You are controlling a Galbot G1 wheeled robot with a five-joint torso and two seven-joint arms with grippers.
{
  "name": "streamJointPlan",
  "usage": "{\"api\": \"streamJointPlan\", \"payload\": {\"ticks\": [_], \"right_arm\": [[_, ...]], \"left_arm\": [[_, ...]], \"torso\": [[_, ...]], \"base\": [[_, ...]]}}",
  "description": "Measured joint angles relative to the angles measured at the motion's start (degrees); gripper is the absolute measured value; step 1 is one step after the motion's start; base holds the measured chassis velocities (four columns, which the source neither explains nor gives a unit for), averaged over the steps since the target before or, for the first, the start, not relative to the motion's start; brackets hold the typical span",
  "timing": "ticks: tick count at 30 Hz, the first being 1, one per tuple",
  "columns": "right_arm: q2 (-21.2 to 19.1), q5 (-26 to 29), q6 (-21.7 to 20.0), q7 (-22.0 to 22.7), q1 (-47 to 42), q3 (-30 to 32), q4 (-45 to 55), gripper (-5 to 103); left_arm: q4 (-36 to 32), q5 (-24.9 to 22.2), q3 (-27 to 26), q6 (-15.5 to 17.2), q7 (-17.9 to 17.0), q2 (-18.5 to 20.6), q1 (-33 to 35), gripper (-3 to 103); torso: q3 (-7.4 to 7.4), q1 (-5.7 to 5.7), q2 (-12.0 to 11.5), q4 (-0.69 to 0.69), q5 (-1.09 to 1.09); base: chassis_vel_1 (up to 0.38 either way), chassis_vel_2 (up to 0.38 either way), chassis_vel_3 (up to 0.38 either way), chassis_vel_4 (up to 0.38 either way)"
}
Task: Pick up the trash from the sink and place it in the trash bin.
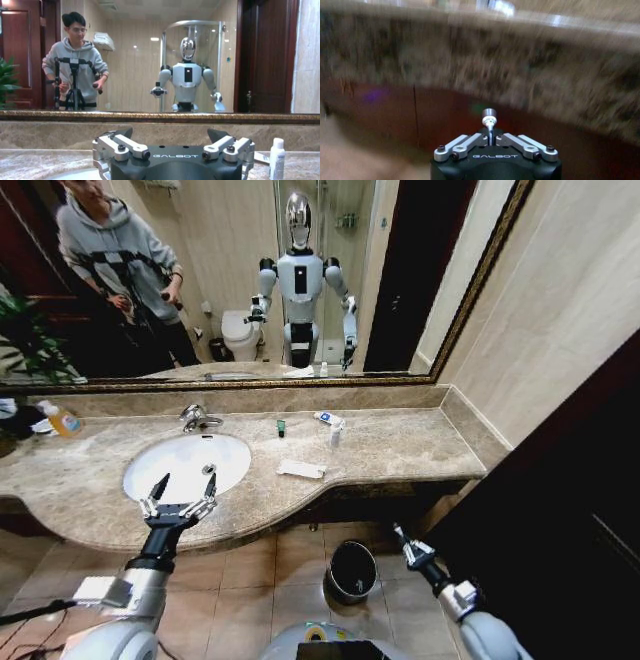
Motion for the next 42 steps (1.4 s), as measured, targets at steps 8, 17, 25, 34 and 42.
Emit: {"api": "streamJointPlan", "payload": {"ticks": [8, 17, 25, 34, 42], "right_arm": [[4.33, -7.77, -5.8, 0.53, 8.57, -7.45, -14.66, 3], [12.75, -15.6, -4.58, -0.28, 21.8, -10.68, -35.13, 3], [19.54, -19.3, -3.96, -0.37, 31.76, -8.35, -51.26, 3], [19.81, -19.12, -6.74, -2.35, 33.31, -8.06, -52.22, 1], [19.69, -19.24, -6.73, -2.21, 32.63, -7.78, -51.03, 27]], "left_arm": [[0.0, 0.0, 0.0, 0.0, 0.0, 0.0, 0.0, 100], [0.0, 0.0, 0.0, 0.0, 0.01, 0.0, 0.0, 100], [0.0, 0.0, 0.0, 0.0, 0.0, 0.0, 0.0, 100], [0.0, 0.0, 0.0, 0.0, 0.0, 0.0, 0.0, 100], [0.0, 0.0, 0.0, 0.0, 0.0, 0.0, 0.0, 100]], "torso": [[0.0, 0.0, 0.0, 0.0, -0.03], [0.01, 0.0, 0.0, -0.01, 0.01], [0.01, 0.0, 0.0, 0.01, 0.0], [0.01, 0.0, 0.0, -0.01, -0.01], [0.0, 0.0, 0.0, -0.01, -0.01]], "base": [[0.0, 0.0, 0.0, 0.0], [0.0, 0.0, 0.0, 0.0], [0.0, 0.0, 0.0, 0.0], [0.0, 0.0, 0.0, 0.0], [0.0, 0.0, 0.0, 0.0]]}}
